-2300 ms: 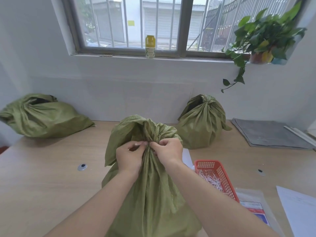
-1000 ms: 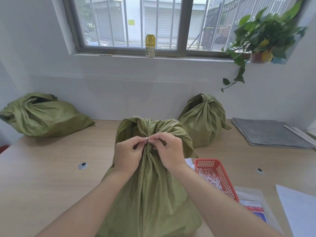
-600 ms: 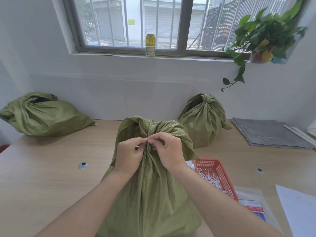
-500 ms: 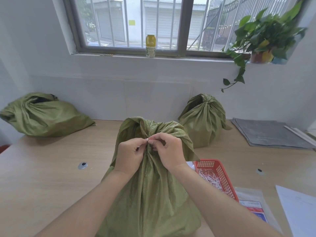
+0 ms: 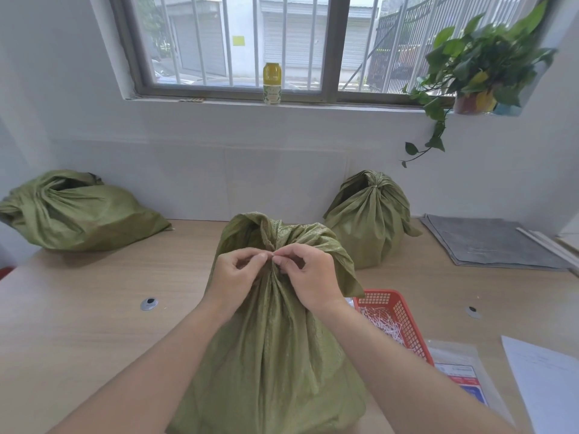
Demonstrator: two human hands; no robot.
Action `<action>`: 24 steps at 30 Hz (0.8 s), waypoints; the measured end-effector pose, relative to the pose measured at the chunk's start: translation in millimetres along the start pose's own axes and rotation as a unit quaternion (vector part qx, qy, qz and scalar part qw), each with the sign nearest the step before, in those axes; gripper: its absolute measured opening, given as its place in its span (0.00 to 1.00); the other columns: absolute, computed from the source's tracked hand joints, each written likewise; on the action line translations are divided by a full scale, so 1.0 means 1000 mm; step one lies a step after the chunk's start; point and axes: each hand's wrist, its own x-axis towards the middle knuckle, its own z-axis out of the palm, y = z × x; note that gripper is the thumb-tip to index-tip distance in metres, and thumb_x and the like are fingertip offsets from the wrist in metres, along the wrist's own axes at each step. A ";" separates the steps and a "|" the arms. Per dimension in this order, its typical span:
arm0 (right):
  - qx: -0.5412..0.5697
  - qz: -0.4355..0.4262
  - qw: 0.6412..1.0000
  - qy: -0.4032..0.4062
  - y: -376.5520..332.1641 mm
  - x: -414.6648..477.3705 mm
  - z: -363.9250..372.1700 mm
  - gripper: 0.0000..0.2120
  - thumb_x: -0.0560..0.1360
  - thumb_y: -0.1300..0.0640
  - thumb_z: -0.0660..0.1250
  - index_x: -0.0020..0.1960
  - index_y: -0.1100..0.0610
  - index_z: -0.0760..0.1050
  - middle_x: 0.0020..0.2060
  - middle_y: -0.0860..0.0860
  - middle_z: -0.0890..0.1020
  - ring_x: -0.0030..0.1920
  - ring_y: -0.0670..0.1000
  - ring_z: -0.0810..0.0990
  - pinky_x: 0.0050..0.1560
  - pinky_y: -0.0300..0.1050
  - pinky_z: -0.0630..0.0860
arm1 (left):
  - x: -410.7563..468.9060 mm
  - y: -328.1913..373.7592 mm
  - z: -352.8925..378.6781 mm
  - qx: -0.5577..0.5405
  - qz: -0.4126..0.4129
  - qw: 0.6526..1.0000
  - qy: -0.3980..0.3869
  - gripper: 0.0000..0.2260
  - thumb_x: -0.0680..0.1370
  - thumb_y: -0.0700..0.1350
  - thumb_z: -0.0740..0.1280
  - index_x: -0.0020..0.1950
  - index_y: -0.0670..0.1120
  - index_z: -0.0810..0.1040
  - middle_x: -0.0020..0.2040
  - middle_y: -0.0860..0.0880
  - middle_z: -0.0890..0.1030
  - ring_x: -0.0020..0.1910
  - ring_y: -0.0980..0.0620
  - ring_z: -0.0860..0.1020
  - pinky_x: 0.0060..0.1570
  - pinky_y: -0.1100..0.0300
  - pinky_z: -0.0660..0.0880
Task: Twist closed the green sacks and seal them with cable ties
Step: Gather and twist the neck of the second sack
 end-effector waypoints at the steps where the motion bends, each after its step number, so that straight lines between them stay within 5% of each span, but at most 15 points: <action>1: -0.012 -0.012 1.000 0.002 0.000 0.000 0.000 0.04 0.77 0.60 0.74 0.49 0.55 0.87 0.42 0.44 0.87 0.45 0.44 0.85 0.52 0.47 0.81 | 0.001 0.002 -0.002 -0.004 -0.007 1.000 -0.005 0.05 0.79 0.44 0.71 0.46 0.49 0.88 0.44 0.48 0.87 0.47 0.50 0.85 0.54 0.47 0.82; 6: -0.057 -0.054 0.997 0.014 0.000 -0.001 0.002 0.04 0.78 0.59 0.74 0.50 0.56 0.86 0.43 0.45 0.86 0.45 0.42 0.83 0.51 0.40 0.80 | 0.006 0.007 -0.003 0.029 -0.002 0.999 -0.044 0.07 0.81 0.50 0.69 0.44 0.50 0.82 0.40 0.51 0.81 0.39 0.53 0.78 0.44 0.44 0.77; 11: -0.091 -0.082 0.992 0.012 0.002 -0.001 0.004 0.04 0.78 0.61 0.73 0.51 0.56 0.86 0.43 0.46 0.86 0.45 0.43 0.83 0.51 0.37 0.78 | 0.010 0.010 -0.005 0.150 0.017 0.986 -0.068 0.06 0.82 0.48 0.67 0.46 0.49 0.79 0.49 0.48 0.76 0.35 0.62 0.75 0.42 0.70 0.71; 14: -0.103 -0.105 0.988 0.038 0.004 -0.002 0.007 0.04 0.77 0.62 0.73 0.49 0.57 0.86 0.42 0.47 0.86 0.44 0.43 0.82 0.49 0.32 0.75 | 0.010 0.014 -0.003 0.197 0.019 0.977 -0.081 0.07 0.84 0.46 0.64 0.48 0.48 0.78 0.54 0.47 0.73 0.40 0.60 0.74 0.45 0.77 0.67; 16: -0.108 -0.122 0.985 0.055 0.005 -0.003 0.010 0.03 0.77 0.62 0.73 0.49 0.58 0.86 0.42 0.48 0.85 0.43 0.44 0.81 0.49 0.32 0.74 | 0.009 0.016 -0.002 0.164 -0.007 0.983 -0.085 0.07 0.84 0.46 0.63 0.47 0.49 0.77 0.55 0.47 0.70 0.41 0.56 0.74 0.46 0.74 0.68; 19: -0.150 -0.160 0.974 0.063 0.012 -0.004 0.008 0.05 0.79 0.61 0.71 0.51 0.58 0.86 0.47 0.49 0.83 0.49 0.48 0.80 0.53 0.40 0.77 | 0.011 0.014 -0.006 0.023 -0.060 0.993 -0.097 0.08 0.81 0.50 0.64 0.43 0.50 0.77 0.54 0.39 0.71 0.44 0.51 0.76 0.51 0.56 0.77; 24: -0.205 -0.196 0.958 0.034 0.028 -0.010 -0.004 0.07 0.82 0.55 0.68 0.53 0.57 0.83 0.52 0.50 0.79 0.52 0.51 0.80 0.51 0.47 0.80 | -0.001 0.007 -0.019 -0.172 -0.086 0.969 -0.153 0.07 0.85 0.38 0.62 0.47 0.41 0.73 0.50 0.37 0.78 0.54 0.43 0.79 0.61 0.47 0.78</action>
